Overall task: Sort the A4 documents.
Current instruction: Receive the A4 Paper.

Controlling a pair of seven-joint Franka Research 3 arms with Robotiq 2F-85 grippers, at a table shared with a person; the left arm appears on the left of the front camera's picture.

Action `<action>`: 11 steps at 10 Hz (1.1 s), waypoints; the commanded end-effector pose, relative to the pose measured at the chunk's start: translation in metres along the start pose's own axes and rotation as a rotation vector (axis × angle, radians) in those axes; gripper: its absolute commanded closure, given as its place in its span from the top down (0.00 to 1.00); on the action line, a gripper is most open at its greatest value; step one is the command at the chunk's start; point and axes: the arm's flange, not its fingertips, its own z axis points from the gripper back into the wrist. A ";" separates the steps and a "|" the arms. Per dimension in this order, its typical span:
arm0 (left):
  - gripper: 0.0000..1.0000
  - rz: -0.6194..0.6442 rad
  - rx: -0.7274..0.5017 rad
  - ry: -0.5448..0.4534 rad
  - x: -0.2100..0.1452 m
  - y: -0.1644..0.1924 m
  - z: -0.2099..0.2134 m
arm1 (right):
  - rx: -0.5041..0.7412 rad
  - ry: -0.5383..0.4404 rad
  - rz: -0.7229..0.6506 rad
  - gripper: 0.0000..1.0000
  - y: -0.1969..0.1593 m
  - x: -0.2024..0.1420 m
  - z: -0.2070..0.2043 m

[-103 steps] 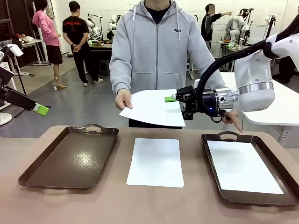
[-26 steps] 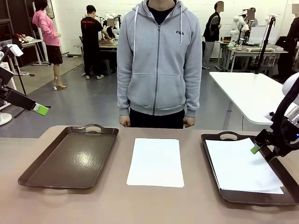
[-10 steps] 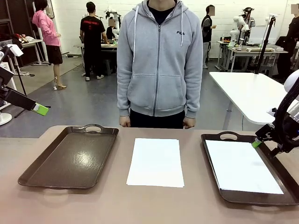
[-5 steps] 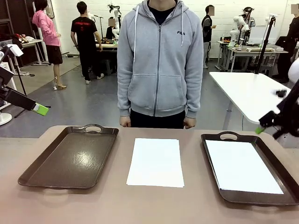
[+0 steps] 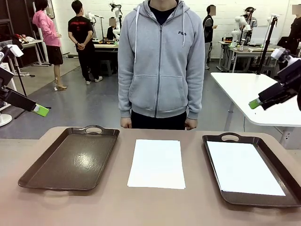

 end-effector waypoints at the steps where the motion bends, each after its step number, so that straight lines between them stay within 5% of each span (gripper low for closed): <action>1: 1.00 0.001 0.003 0.002 0.000 0.000 -0.001 | 0.219 -0.021 0.153 0.99 0.011 0.003 0.002; 5: 1.00 0.001 0.003 0.002 0.000 0.000 -0.001 | 0.351 -0.051 0.254 0.99 0.039 0.021 -0.017; 11: 1.00 0.001 0.003 0.002 0.000 0.000 -0.001 | 0.347 -0.028 0.240 0.99 0.041 0.017 -0.020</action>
